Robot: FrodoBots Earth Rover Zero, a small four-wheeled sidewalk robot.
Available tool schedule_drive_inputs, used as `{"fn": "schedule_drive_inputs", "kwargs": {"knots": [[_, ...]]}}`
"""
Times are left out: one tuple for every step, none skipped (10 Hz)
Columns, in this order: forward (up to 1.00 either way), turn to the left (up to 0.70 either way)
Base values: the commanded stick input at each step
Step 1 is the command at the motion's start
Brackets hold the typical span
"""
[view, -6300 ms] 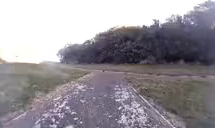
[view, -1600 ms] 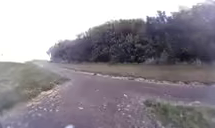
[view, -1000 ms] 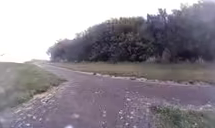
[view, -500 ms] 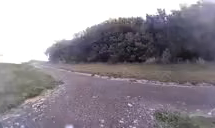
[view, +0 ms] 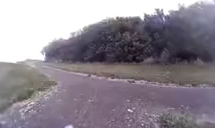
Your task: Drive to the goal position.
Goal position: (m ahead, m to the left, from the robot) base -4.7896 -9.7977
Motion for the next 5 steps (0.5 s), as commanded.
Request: {"fn": "schedule_drive_inputs", "kwargs": {"knots": [[0.45,-0.27],[0.45,-0.27],[0.45,-0.27],[0.45,-0.27],[0.45,-0.27]]}}
